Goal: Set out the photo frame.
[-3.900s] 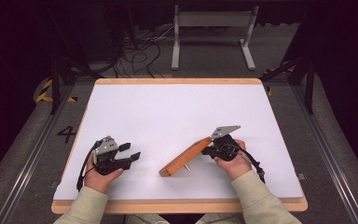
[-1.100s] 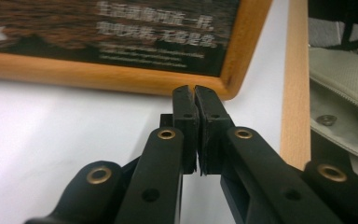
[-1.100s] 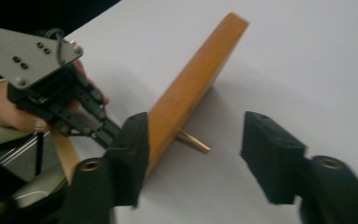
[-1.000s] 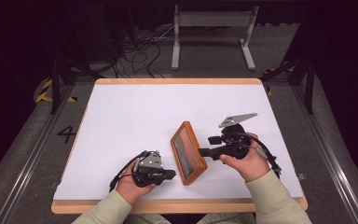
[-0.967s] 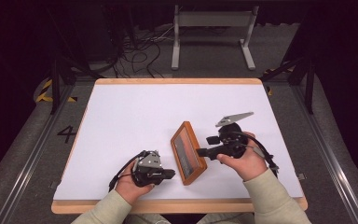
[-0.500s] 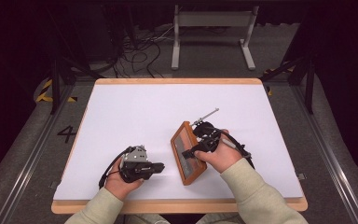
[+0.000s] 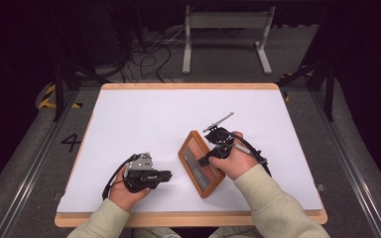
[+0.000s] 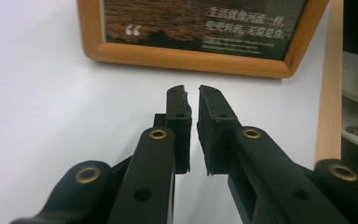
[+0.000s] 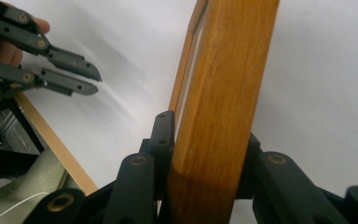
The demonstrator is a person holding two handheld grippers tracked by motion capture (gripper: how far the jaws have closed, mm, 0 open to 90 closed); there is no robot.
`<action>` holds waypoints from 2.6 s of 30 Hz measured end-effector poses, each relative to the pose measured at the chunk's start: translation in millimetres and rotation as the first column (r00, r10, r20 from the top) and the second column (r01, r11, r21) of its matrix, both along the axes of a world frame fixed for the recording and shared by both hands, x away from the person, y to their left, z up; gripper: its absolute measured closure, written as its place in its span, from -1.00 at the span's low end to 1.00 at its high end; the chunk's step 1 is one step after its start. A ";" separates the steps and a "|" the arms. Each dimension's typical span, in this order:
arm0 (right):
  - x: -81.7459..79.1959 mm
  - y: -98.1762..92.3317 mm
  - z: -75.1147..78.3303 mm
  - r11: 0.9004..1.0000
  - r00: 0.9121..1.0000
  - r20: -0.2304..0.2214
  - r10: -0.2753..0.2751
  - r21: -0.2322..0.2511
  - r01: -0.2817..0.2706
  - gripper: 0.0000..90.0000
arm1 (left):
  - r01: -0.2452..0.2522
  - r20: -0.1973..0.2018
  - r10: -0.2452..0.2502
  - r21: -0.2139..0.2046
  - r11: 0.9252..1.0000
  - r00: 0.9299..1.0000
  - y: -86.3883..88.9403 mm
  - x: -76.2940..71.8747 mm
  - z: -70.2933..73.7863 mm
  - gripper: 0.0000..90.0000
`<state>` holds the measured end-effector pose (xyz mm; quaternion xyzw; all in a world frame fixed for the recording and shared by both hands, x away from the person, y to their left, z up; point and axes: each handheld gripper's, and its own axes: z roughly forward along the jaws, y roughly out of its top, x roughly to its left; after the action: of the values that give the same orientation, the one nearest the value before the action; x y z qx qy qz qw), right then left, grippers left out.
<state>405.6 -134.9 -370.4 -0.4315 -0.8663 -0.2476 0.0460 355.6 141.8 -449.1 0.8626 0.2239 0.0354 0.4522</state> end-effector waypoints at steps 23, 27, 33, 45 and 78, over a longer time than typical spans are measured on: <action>14.9 20.0 55.0 0.840 0.836 0.144 0.529 -0.232 -0.491 0.59 | -0.084 -0.024 0.083 -0.027 0.996 0.996 24.1 -8.4 -1.8 0.82; 23.3 23.6 57.7 0.785 0.777 0.151 0.611 -0.240 -0.571 0.59 | -0.092 -0.020 0.091 -0.029 0.995 0.996 27.0 -10.0 -2.2 0.81; 39.7 25.8 50.0 0.695 0.678 0.159 0.718 -0.209 -0.688 0.59 | -0.103 -0.021 0.103 -0.032 0.994 0.994 31.0 -11.8 -2.5 0.81; 68.9 18.0 17.8 0.684 0.663 0.171 0.729 -0.124 -0.719 0.59 | -0.104 -0.024 0.103 -0.032 0.994 0.994 31.7 -10.7 -3.0 0.81; 61.7 -19.3 27.9 0.919 0.830 0.403 0.386 -0.095 -0.381 -0.49 | -0.180 0.000 0.180 -0.019 0.983 0.984 34.1 -10.6 -2.0 0.14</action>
<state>467.3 -154.2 -342.5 -0.1868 -0.9262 -0.3142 -0.0922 345.0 175.9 -451.1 0.8345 0.3009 0.0748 0.4556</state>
